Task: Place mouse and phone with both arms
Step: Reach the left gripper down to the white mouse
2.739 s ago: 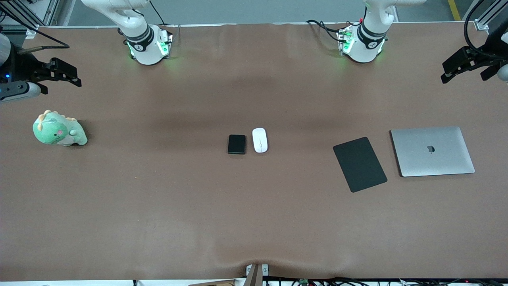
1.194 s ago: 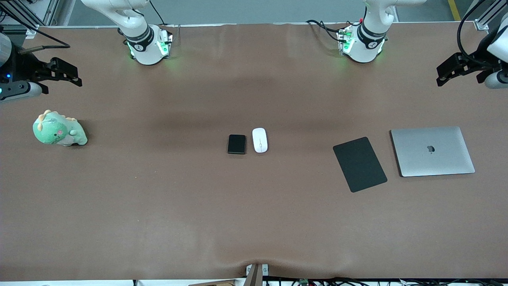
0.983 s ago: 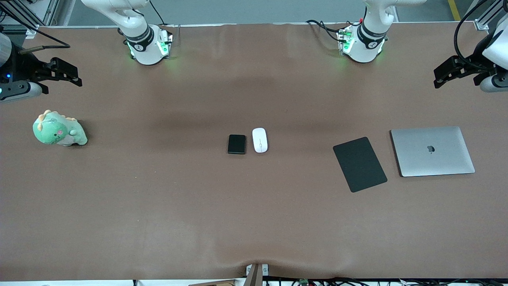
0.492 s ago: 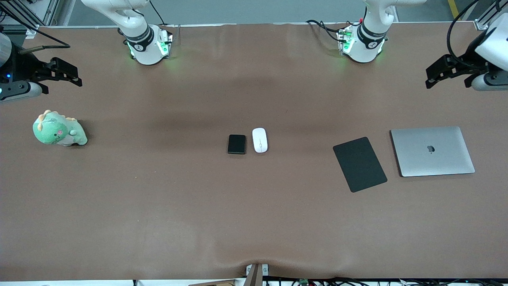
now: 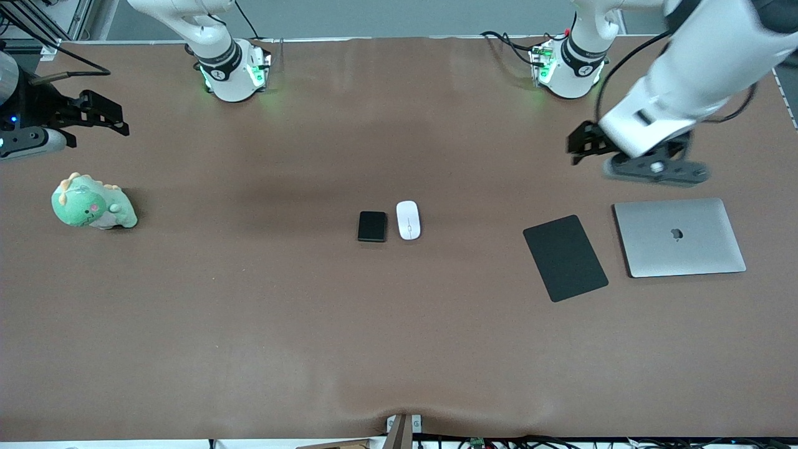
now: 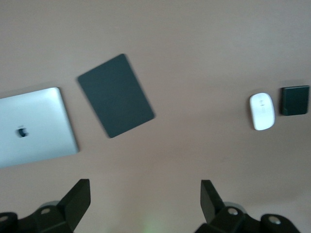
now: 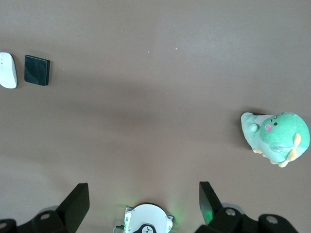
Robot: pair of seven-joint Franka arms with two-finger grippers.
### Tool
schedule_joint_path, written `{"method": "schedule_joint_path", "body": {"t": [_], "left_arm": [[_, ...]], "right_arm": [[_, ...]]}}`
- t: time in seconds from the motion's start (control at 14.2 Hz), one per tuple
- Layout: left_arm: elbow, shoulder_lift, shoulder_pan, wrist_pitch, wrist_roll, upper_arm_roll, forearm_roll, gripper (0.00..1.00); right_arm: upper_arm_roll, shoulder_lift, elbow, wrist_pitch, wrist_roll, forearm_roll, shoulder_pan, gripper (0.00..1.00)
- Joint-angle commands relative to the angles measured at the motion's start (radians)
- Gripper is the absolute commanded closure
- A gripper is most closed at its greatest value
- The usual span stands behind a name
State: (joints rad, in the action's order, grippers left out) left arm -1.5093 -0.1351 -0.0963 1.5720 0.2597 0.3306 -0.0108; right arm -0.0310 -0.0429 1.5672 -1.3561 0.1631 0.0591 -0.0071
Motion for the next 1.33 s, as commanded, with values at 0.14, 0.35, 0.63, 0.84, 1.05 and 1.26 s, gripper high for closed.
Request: {"method": "schedule_joint_path", "body": {"t": [0.14, 0.35, 0.63, 0.84, 1.05, 1.26], "left_arm": [[-0.069, -0.095, -0.132, 0.176, 0.229, 0.036, -0.003, 0.0], [-0.132, -0.144, -0.207, 0.297, 0.358, 0.036, -0.024, 0.0], [-0.225, -0.201, -0.287, 0.48, 0.512, 0.036, -0.084, 0.0], [-0.226, -0.276, -0.336, 0.548, 0.622, 0.036, -0.165, 0.0], [-0.223, -0.36, -0.359, 0.626, 0.719, 0.036, -0.207, 0.0], [-0.223, -0.411, -0.372, 0.684, 0.746, 0.036, -0.205, 0.0]], "right_arm": [[-0.01, -0.011, 0.002, 0.006, 0.012, 0.027, -0.024, 0.0], [-0.01, -0.006, 0.002, 0.008, 0.012, 0.025, -0.025, 0.0], [-0.009, 0.0, -0.01, 0.005, 0.013, 0.025, -0.027, 0.0], [-0.009, 0.006, -0.013, 0.003, 0.012, 0.027, -0.028, 0.0], [-0.009, 0.021, -0.018, 0.003, 0.013, 0.025, -0.027, 0.0], [-0.009, 0.021, -0.018, 0.005, 0.013, 0.025, -0.028, 0.0]]}}
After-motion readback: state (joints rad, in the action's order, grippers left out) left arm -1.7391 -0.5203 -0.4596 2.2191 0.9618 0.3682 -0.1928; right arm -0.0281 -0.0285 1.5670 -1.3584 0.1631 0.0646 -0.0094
